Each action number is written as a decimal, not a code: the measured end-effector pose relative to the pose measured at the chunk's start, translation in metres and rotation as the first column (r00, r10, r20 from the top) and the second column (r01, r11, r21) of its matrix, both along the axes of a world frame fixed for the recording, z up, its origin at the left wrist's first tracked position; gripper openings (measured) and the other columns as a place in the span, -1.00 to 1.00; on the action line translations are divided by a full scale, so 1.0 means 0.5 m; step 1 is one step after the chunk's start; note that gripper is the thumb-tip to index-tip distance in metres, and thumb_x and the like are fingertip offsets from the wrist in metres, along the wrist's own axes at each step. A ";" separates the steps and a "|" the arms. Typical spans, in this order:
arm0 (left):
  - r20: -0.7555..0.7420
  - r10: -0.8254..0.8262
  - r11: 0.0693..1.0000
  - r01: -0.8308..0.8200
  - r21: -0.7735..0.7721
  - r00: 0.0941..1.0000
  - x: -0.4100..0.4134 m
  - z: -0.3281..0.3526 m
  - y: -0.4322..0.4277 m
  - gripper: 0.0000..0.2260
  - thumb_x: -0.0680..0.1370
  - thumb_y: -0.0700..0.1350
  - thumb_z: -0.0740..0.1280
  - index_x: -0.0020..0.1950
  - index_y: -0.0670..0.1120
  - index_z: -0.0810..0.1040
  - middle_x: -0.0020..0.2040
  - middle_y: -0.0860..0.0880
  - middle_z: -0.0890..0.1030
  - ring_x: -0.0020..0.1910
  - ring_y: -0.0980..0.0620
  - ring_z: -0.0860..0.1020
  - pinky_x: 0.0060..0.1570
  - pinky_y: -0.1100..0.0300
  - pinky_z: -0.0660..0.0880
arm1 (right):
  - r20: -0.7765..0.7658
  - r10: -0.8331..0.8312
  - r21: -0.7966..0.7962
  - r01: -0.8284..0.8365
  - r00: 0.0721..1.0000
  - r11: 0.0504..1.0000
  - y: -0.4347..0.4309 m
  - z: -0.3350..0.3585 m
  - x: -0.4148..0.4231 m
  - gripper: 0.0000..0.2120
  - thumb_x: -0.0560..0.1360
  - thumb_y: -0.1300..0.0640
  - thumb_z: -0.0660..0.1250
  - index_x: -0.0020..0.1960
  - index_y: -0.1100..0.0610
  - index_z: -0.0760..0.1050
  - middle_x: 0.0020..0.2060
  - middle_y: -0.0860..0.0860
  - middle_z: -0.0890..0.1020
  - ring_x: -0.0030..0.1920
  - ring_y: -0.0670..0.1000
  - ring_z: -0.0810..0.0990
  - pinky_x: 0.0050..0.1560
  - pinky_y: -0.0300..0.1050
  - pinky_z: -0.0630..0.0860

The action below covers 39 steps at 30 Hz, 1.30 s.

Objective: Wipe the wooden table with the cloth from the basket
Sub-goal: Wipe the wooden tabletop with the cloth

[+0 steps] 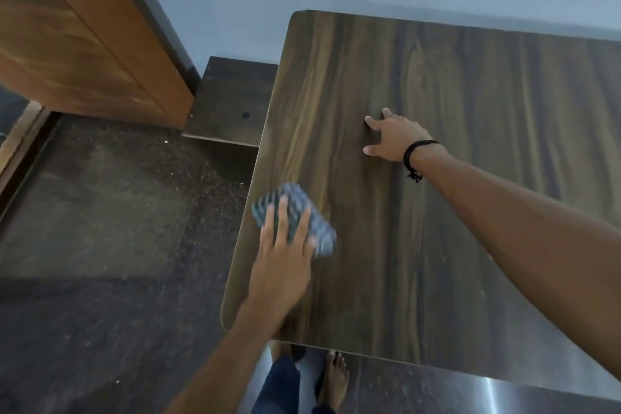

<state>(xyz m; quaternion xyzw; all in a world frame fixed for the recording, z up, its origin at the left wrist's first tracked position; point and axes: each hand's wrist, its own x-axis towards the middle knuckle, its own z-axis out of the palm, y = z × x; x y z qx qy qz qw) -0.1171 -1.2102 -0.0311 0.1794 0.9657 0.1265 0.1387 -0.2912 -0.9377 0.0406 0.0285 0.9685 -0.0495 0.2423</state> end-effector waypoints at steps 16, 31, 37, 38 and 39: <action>0.014 -0.084 0.981 0.085 -0.172 0.996 -0.083 -0.006 -0.028 -0.37 0.65 0.03 -0.31 0.30 -0.15 0.50 0.60 -0.25 0.12 0.53 -0.47 -0.04 0.46 -0.35 0.00 | -0.010 0.018 0.007 -0.018 1.000 1.000 -0.015 -0.059 0.049 -0.37 0.67 -0.10 0.14 0.64 -0.03 -0.06 0.62 0.14 -0.08 0.57 0.32 0.02 0.48 0.25 0.23; 0.037 0.087 0.995 -0.089 0.039 0.995 -0.329 0.041 0.026 -0.54 0.69 -0.03 -0.12 0.57 -0.07 0.24 0.63 -0.19 -0.04 0.58 -0.31 -0.14 0.53 -0.22 -0.17 | -0.017 0.005 0.005 -0.005 1.000 1.000 -0.003 -0.072 0.036 -0.38 0.67 -0.12 0.12 0.64 -0.08 -0.06 0.62 0.09 -0.09 0.59 0.28 -0.03 0.45 0.24 0.23; -0.002 0.245 0.969 -0.245 0.026 0.969 0.153 0.021 -0.076 -0.50 0.66 0.12 -0.09 0.62 0.11 0.06 0.63 -0.13 -0.08 0.60 -0.21 -0.06 0.47 -0.14 0.08 | 0.004 -0.004 0.000 0.004 1.000 1.000 -0.013 -0.056 0.041 -0.38 0.68 -0.07 0.13 0.64 -0.04 -0.07 0.62 0.12 -0.10 0.58 0.31 -0.03 0.46 0.25 0.20; -0.007 0.269 0.963 -0.269 0.013 0.963 0.185 0.016 -0.079 -0.48 0.65 0.15 -0.13 0.63 0.11 0.03 0.63 -0.13 -0.08 0.60 -0.20 -0.06 0.47 -0.13 0.10 | 0.009 0.000 0.012 0.000 1.000 1.000 -0.013 -0.056 0.039 -0.38 0.68 -0.07 0.13 0.64 -0.03 -0.07 0.62 0.13 -0.09 0.58 0.32 -0.02 0.47 0.25 0.20; -0.019 0.249 0.968 -0.249 -0.028 0.968 0.196 0.006 -0.080 -0.45 0.64 0.16 -0.19 0.62 0.07 0.08 0.64 -0.15 -0.09 0.60 -0.22 -0.09 0.48 -0.14 0.08 | 0.010 0.005 0.030 -0.005 1.000 1.000 -0.015 -0.054 0.039 -0.38 0.68 -0.08 0.12 0.64 -0.03 -0.08 0.62 0.15 -0.09 0.57 0.33 0.00 0.47 0.25 0.20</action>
